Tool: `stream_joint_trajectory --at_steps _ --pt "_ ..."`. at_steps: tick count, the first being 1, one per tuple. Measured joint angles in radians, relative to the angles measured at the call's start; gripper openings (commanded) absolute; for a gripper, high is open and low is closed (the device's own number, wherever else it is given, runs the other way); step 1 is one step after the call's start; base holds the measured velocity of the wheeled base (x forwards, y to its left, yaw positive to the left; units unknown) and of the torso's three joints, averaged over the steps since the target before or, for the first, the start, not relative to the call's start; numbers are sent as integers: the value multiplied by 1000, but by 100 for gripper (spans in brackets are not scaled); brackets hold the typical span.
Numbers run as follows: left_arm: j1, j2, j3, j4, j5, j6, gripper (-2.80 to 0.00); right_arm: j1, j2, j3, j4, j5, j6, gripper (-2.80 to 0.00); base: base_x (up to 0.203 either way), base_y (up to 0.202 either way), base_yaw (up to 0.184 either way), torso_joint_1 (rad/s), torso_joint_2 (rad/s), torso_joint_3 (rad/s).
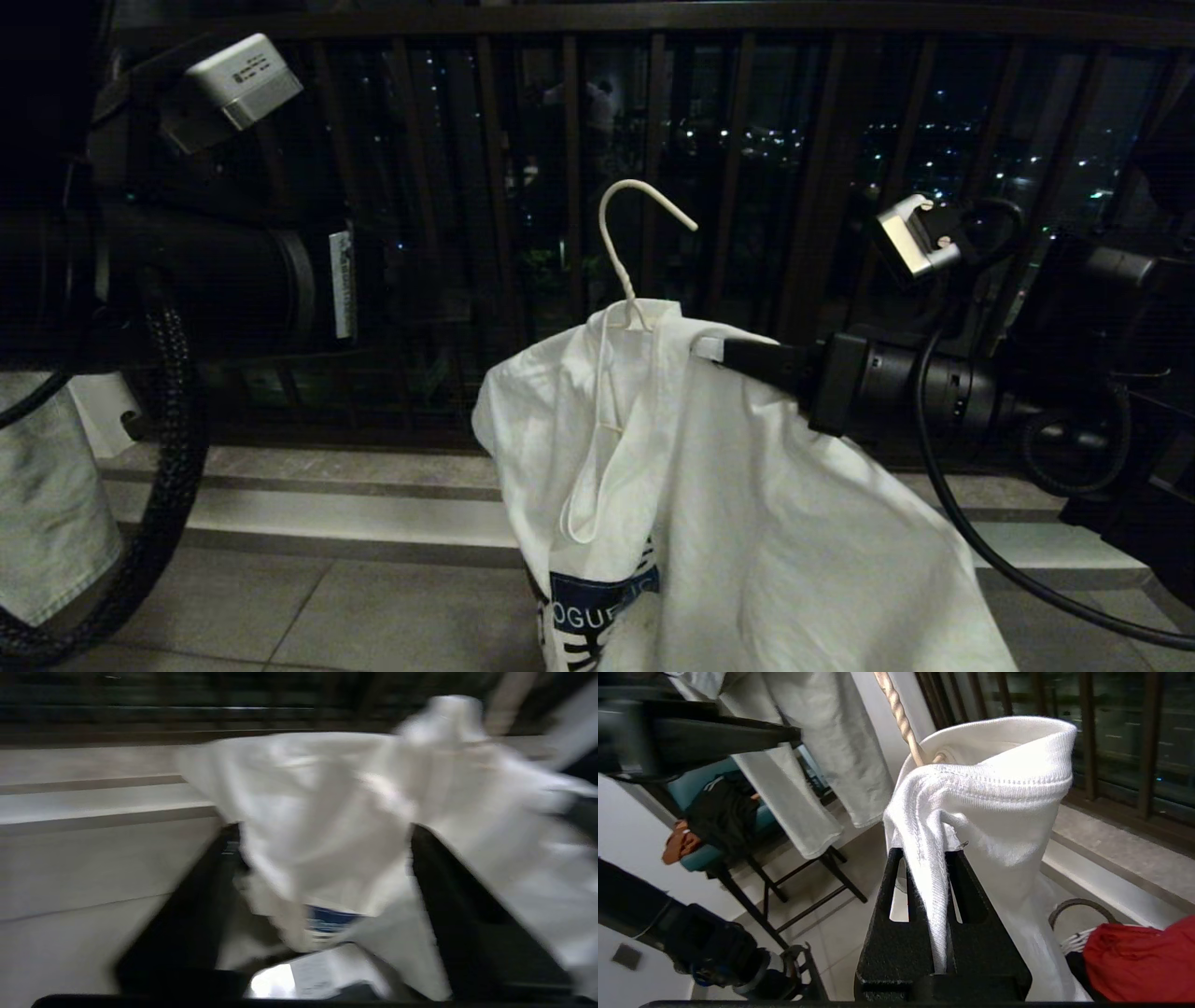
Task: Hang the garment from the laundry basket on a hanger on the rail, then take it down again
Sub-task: Hang the clothes on the clothes rack
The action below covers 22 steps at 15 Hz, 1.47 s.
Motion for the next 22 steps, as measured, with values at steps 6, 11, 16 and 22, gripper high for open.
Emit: stream_joint_trajectory --at_steps 6,11,16,22 --pt "288 1 80 -12 -307 236 -280 0 0 1 0 2 0 -280 0 0 0 0 0 0" --pt "561 150 28 -94 -764 687 -280 0 0 0 0 3 0 -280 0 0 0 0 0 0" --pt "633 357 -207 11 -953 989 0 1 2 -7 1 4 0 -280 0 0 0 0 0 0" --pt "618 520 -390 88 -1152 1125 0 0 26 -9 0 4 -1 -280 0 0 0 0 0 0"
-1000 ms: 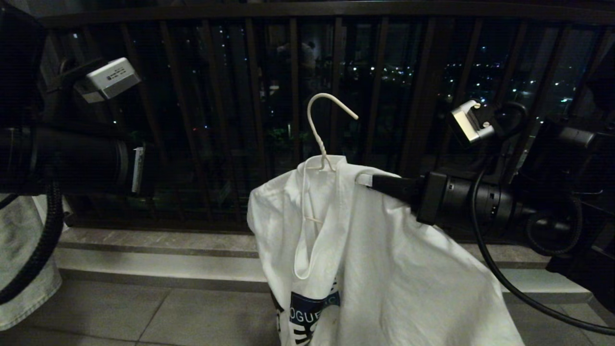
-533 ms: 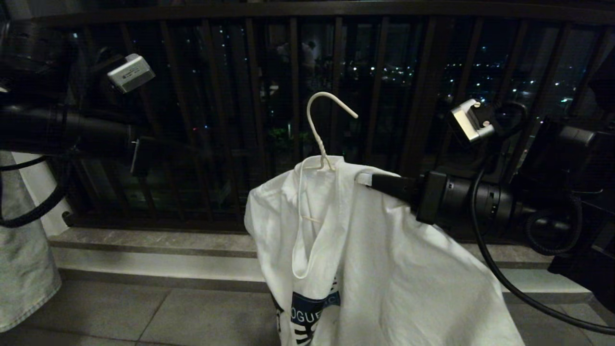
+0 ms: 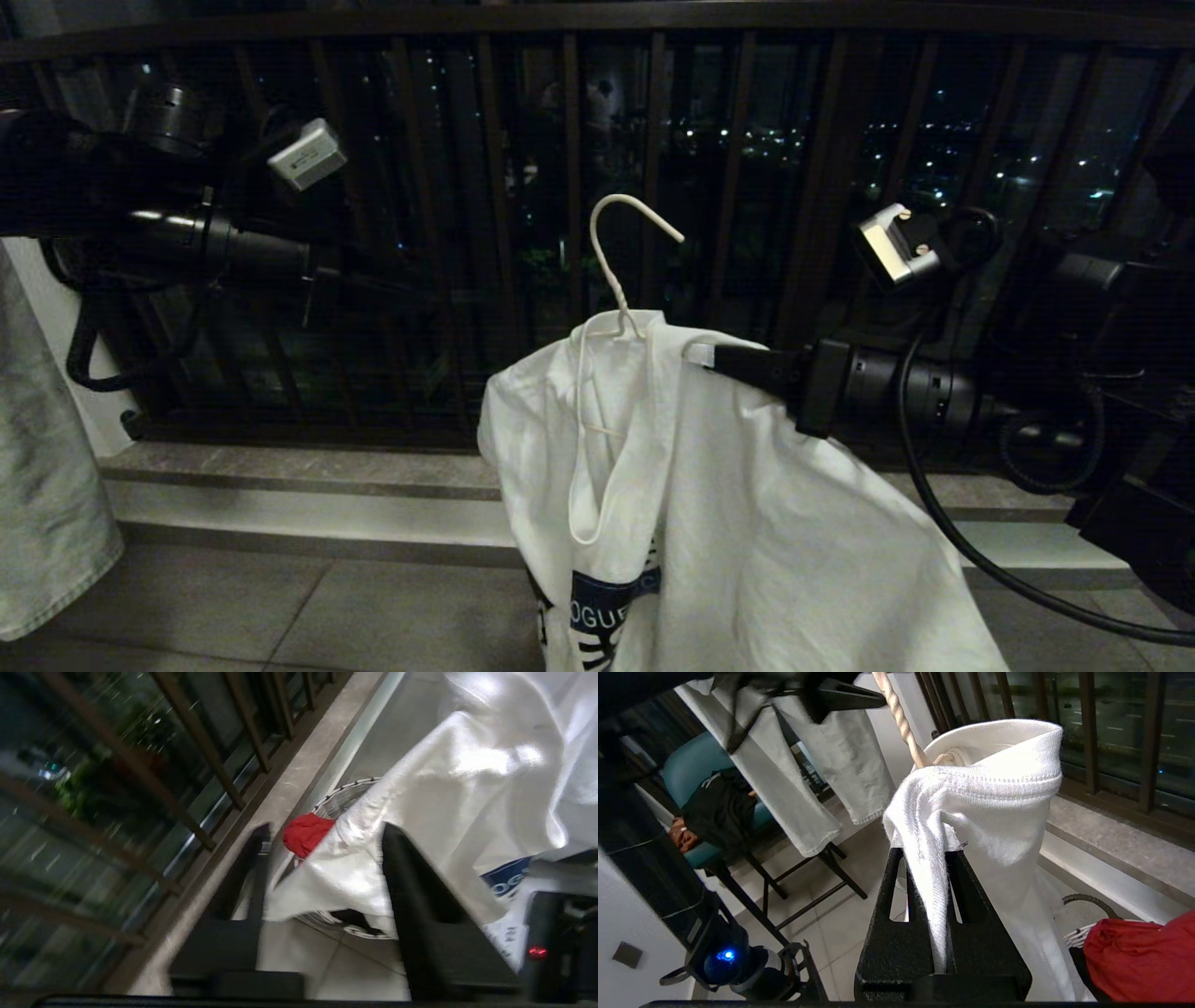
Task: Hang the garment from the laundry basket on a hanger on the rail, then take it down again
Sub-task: Hang the clothes on the clothes rack
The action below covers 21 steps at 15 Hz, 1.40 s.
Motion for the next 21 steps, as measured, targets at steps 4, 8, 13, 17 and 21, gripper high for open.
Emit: stream_joint_trajectory --at_steps 4,8,13,17,21 --pt "-82 118 -113 77 -10 120 0 0 1 -2 0 0 0 -280 0 0 0 0 0 0" --pt "-142 196 -130 77 -8 211 0 0 3 -4 0 0 0 -280 0 0 0 0 0 0" --pt "-179 233 -134 71 -17 232 0 0 9 -7 1 0 0 -280 0 0 0 0 0 0" --pt "-236 270 -140 -19 -18 211 0 0 17 -7 1 -1 0 -280 0 0 0 0 0 0" --pt "-271 306 -142 -67 -19 184 0 0 25 -6 1 0 -1 -280 0 0 0 0 0 0"
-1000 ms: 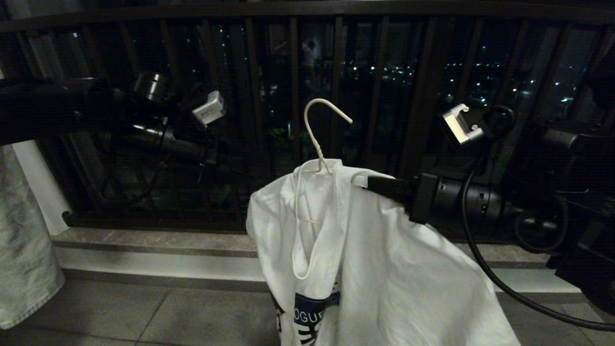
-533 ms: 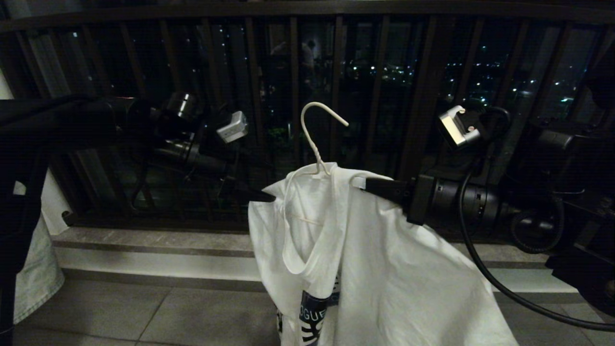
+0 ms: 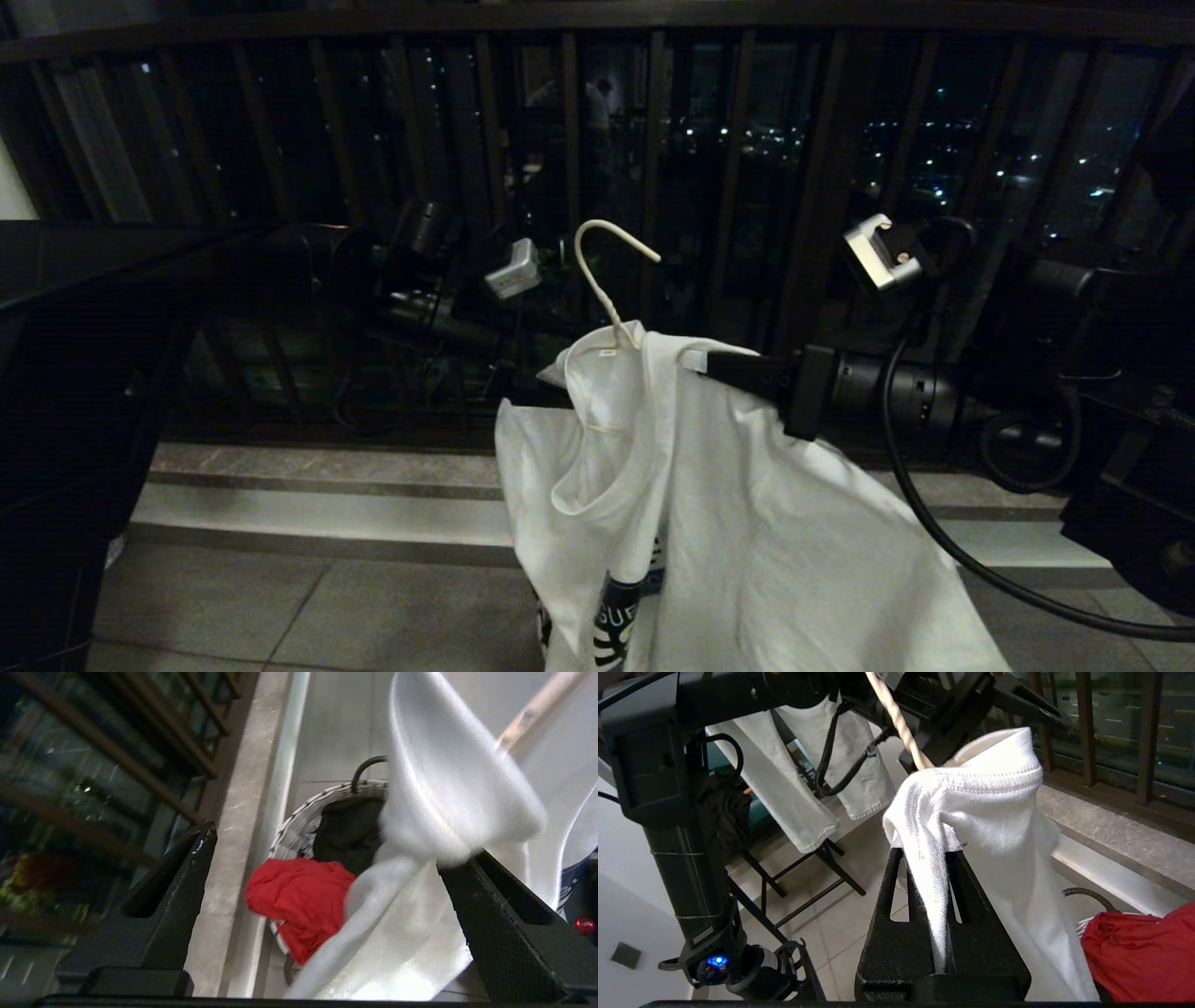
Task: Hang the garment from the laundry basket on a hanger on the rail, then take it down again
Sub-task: Hang the clothes on the clothes rack
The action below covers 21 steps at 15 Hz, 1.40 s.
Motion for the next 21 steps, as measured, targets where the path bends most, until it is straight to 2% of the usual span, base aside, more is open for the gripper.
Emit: stream_joint_trajectory --at_steps 5,6,14,16,19,21 --pt "-21 7 0 -1 -2 -24 0 0 16 0 0 -1 0 -280 0 0 0 0 0 0" --pt "-21 8 0 -1 -2 -24 -280 0 18 0 -1 -1 0 -280 0 0 0 0 0 0" --pt "-19 15 4 11 2 -38 -280 -1 41 -10 -1 -2 0 -280 0 0 0 0 0 0" --pt "-18 8 11 12 10 -105 -280 -2 48 -11 -1 -2 0 -280 0 0 0 0 0 0" --pt "-17 -28 36 12 40 -257 -280 -2 55 -11 -2 -3 -2 -280 0 0 0 0 0 0" --pt "-14 -63 80 11 74 -334 -280 -3 59 -11 -2 -4 -6 -280 0 0 0 0 0 0"
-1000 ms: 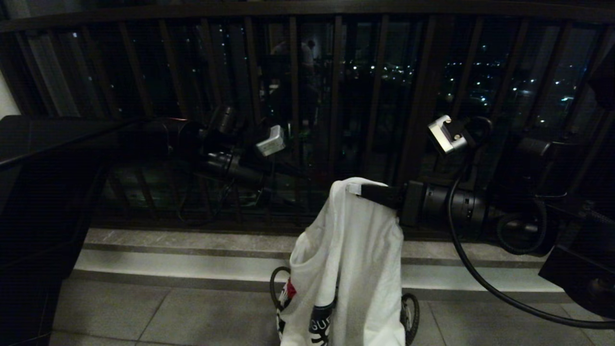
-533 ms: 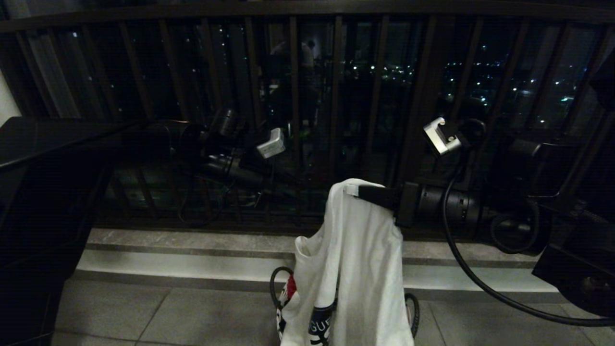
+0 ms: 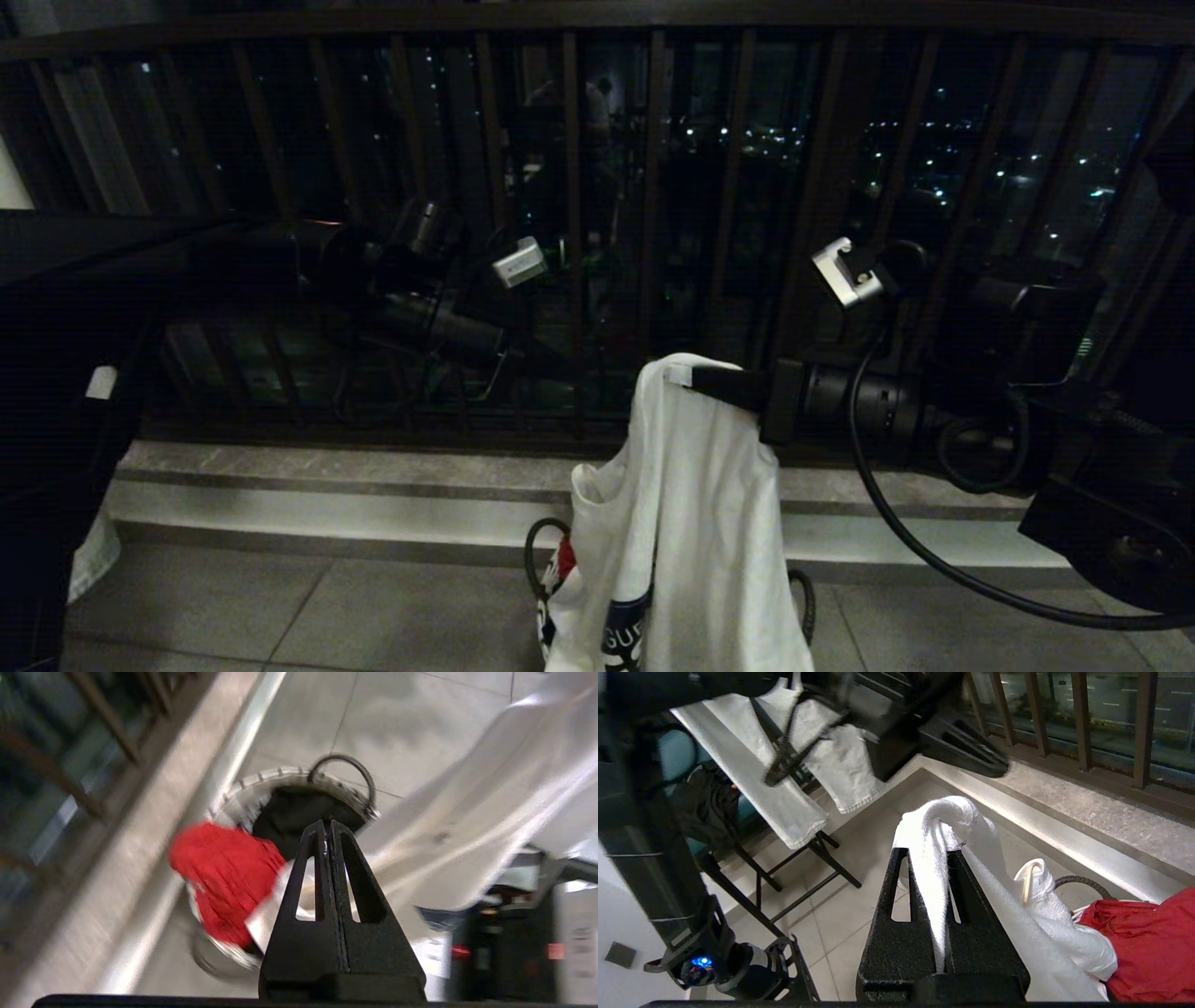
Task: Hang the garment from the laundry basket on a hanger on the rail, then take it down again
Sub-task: Hang the clothes on the clothes rack
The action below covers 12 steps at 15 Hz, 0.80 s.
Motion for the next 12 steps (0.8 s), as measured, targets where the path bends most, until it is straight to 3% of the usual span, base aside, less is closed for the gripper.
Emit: stream_joint_trajectory --at_steps 2,5,12 --pt "8 -49 92 -4 20 -46 -280 -4 9 -1 -3 0 -2 -280 0 0 0 0 0 0" --pt "38 -119 223 -10 29 -64 -280 -5 29 -1 -6 0 -6 -280 0 0 0 0 0 0" --pt "54 -114 280 -13 60 -64 -280 -11 80 0 -24 -1 -12 -280 0 0 0 0 0 0"
